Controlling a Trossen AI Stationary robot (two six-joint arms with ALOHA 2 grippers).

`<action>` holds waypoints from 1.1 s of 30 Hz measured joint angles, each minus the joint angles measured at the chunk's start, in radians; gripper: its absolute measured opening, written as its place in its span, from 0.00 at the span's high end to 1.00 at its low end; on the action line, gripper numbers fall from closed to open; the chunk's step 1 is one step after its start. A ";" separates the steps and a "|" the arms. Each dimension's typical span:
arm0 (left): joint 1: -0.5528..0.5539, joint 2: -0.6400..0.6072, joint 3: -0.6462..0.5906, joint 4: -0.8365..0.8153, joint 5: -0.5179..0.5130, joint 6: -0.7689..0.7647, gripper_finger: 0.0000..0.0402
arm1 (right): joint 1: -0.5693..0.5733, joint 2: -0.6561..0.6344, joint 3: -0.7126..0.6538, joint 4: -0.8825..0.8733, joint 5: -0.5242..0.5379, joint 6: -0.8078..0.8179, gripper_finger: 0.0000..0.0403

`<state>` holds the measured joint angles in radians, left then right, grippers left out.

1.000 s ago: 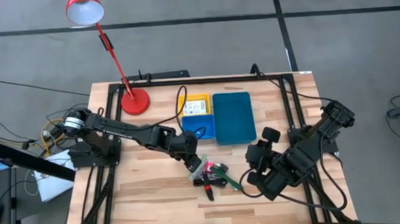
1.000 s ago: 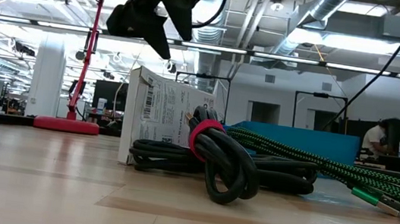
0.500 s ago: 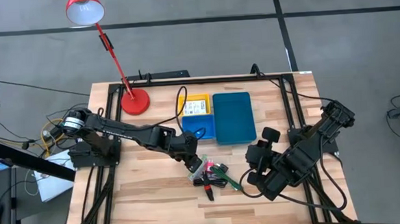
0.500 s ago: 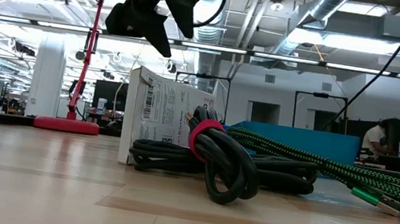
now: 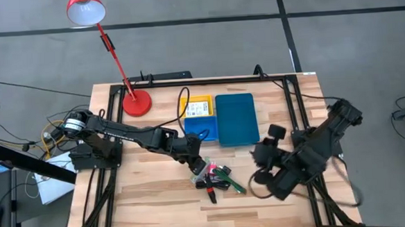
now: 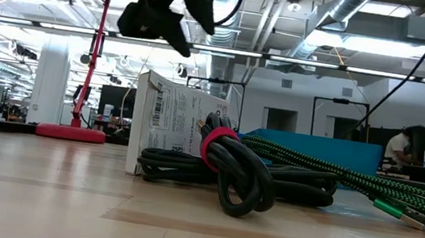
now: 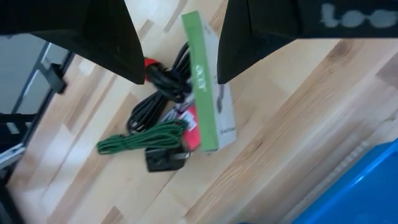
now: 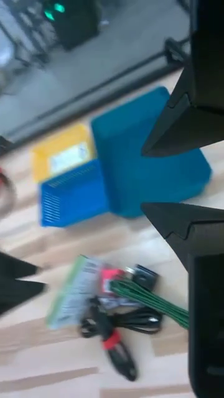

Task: Pick and place items into bin
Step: Put the card reader box into the yellow bin

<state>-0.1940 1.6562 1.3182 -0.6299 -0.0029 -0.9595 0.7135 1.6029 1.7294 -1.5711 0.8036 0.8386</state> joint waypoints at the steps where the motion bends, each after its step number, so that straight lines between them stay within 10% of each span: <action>1: 0.000 0.000 0.000 0.009 0.000 0.006 0.53 | 0.004 -0.023 0.000 0.000 0.025 -0.008 0.69; 15: 0.021 0.001 0.037 -0.010 -0.001 0.031 0.53 | 0.019 -0.375 0.001 0.000 0.104 -0.080 0.69; 33: 0.030 0.323 0.460 -0.486 -0.002 0.168 0.53 | 0.018 -0.387 0.001 0.000 0.097 -0.080 0.69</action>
<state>-0.1638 1.9793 1.7786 -1.1156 -0.0048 -0.7913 0.7313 1.2163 1.7302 -1.5707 0.9002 0.7581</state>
